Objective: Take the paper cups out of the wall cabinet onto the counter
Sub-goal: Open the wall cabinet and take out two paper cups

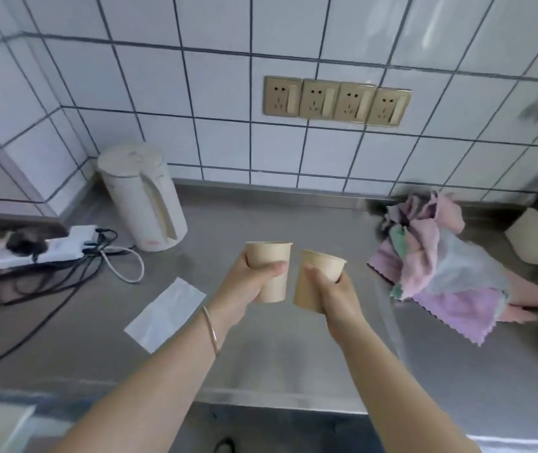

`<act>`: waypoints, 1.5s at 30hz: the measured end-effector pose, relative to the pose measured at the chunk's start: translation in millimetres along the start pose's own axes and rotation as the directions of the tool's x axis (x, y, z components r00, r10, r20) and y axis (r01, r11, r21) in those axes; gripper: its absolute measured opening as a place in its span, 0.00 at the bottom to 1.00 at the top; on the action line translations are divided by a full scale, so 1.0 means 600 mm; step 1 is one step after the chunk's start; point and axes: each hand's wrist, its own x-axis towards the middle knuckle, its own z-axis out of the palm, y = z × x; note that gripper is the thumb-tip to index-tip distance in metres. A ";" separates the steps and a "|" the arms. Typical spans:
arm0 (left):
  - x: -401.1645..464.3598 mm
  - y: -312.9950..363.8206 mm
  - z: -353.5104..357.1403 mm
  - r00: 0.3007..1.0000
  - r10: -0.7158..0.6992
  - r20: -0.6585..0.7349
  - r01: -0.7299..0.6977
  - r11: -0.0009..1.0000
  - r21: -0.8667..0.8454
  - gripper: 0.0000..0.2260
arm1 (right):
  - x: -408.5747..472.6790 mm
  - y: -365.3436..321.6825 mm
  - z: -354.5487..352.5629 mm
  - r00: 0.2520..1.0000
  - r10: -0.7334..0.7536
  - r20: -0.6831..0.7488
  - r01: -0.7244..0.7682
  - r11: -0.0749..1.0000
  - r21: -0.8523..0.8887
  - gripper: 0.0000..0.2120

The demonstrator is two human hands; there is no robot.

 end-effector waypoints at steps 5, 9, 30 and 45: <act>0.104 0.007 -0.066 0.999 -0.035 -0.035 0.035 0.999 0.012 0.29 | 0.114 -0.003 0.080 0.999 0.034 0.008 -0.034 0.999 -0.017 0.29; 0.203 0.013 -0.110 0.997 -0.067 -0.037 0.069 0.997 0.046 0.27 | 0.191 0.012 0.135 0.997 0.067 -0.043 -0.067 0.998 -0.004 0.26; 0.533 -0.057 -0.126 0.901 0.263 -0.345 -0.125 0.919 0.375 0.30 | 0.525 0.046 0.217 0.990 -0.139 0.018 0.137 0.931 -0.339 0.33; 0.578 -0.108 -0.136 0.852 0.354 -0.387 -0.146 0.869 0.473 0.33 | 0.553 0.070 0.224 0.986 -0.166 0.028 0.161 0.882 -0.443 0.33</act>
